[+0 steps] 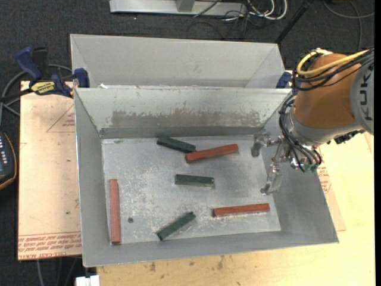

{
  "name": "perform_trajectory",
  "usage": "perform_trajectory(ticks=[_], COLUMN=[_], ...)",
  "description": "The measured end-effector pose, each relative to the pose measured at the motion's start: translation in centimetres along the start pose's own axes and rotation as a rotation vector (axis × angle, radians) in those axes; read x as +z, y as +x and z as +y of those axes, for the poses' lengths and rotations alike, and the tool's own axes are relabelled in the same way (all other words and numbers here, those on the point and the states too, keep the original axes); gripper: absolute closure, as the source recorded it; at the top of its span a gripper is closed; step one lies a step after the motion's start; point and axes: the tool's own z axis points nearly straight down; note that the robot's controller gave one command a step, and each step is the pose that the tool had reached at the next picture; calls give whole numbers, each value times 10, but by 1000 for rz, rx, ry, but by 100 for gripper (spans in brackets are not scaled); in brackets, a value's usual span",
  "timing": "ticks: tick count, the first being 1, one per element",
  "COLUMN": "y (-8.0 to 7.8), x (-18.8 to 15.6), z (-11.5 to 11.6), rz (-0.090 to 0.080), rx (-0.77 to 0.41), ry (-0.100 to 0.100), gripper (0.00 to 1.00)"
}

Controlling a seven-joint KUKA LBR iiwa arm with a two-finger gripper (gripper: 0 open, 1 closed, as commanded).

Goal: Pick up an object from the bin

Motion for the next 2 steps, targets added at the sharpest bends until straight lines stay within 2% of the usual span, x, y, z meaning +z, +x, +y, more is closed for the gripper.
perform_trajectory(ticks=[1, 2], y=[67, 65], x=[98, 94], z=[-14, -13], rz=[-5, -7], rx=[-69, -74], ry=[0, 1], gripper=[0, 100])
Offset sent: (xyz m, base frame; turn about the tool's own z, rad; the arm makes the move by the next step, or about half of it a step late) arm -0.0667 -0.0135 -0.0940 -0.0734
